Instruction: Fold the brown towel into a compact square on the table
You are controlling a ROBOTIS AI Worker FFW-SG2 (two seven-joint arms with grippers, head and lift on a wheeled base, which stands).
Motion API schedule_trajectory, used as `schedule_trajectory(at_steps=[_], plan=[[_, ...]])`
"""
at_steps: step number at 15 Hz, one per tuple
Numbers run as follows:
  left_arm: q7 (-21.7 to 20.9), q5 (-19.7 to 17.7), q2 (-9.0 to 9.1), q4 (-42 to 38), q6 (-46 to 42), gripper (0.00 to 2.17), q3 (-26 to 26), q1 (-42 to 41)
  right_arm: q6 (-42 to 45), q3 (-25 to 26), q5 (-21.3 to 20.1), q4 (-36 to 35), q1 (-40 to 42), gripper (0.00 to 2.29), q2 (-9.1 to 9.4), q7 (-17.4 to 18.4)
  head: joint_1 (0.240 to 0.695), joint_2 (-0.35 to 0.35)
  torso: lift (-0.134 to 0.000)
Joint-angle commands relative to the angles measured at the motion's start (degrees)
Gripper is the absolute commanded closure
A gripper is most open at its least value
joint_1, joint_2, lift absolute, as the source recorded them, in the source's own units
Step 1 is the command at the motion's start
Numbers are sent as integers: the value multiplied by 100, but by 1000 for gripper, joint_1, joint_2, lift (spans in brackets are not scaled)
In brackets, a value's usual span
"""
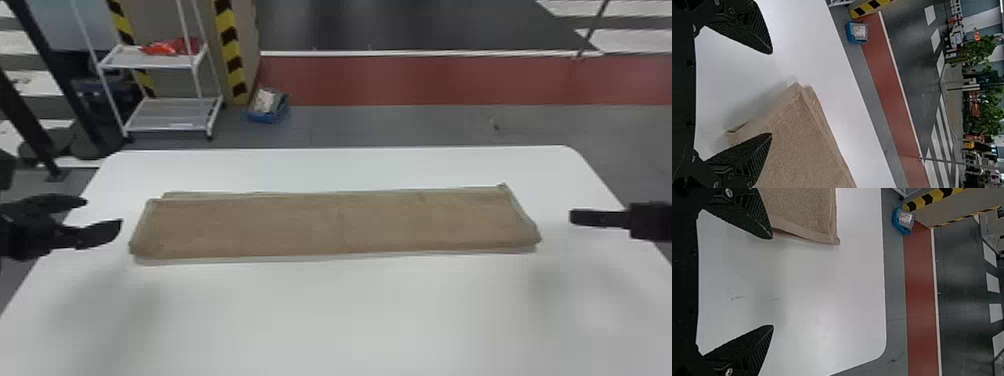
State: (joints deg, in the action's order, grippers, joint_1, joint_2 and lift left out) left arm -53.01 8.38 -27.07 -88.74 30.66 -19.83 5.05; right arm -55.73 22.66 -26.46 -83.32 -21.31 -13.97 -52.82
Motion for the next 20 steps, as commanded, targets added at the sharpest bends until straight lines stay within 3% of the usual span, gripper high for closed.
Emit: schedule_trajectory(at_steps=[1,10,15,20], plan=[[1,14,18,-38,41,157,5,-4,-13,19,1,-35,48,73,-1,0,695,10,-123],[-17,-109,9,-47,375,154,-13,-21,-224,19,36,-228,101,73,-9,-44,695,6,-123],[300,-495,396,-47,1061,157,-13,119,-276,19,45,-351,259,73,-9,-53,695,2,-123],[880,-381,668,-117,1324,157,163,260,-294,37,53,-404,303,73,-44,-106,695,-26,-123]])
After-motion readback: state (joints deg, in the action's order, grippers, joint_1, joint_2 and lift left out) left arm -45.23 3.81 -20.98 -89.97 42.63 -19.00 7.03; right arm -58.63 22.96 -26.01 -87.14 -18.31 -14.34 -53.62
